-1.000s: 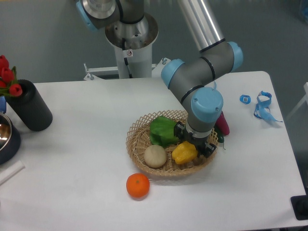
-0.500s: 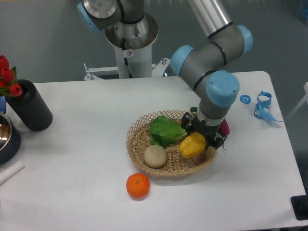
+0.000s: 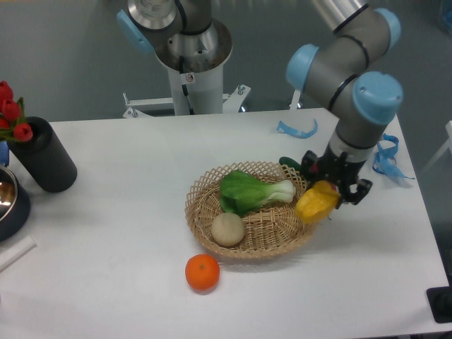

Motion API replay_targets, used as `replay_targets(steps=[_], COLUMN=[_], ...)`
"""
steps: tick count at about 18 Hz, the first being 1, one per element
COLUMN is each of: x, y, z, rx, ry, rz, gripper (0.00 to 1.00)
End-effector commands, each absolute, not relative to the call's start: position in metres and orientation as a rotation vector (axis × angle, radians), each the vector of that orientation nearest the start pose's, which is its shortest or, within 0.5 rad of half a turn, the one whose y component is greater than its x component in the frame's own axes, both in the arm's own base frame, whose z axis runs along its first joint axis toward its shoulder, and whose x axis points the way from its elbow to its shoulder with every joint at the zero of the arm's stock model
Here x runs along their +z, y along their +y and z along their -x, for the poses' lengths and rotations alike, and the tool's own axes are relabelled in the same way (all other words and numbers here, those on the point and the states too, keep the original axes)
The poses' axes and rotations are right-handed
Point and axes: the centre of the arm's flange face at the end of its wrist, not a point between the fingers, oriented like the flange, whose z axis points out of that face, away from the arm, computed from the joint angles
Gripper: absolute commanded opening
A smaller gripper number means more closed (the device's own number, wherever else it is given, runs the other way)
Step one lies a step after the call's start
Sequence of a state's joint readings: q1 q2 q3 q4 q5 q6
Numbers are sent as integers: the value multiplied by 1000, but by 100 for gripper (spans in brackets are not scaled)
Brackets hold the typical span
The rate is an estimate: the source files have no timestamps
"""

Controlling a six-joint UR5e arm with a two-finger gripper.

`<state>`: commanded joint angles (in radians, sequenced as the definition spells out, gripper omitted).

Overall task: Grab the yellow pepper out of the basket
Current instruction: 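Lift the yellow pepper up out of the basket and away, then hold the yellow pepper raised beside the basket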

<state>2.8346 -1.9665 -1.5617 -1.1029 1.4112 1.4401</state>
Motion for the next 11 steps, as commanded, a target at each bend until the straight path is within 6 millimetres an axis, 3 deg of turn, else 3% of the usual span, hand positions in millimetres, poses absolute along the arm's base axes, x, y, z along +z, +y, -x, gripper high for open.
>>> replay_targets(steps=[3,6,11], x=[322,325,323], y=[312,291,279], z=[581,598,602], rx=[110,144,134], ry=[248,341,359], rz=[2973,2968,2972], gripper=[61,61,65])
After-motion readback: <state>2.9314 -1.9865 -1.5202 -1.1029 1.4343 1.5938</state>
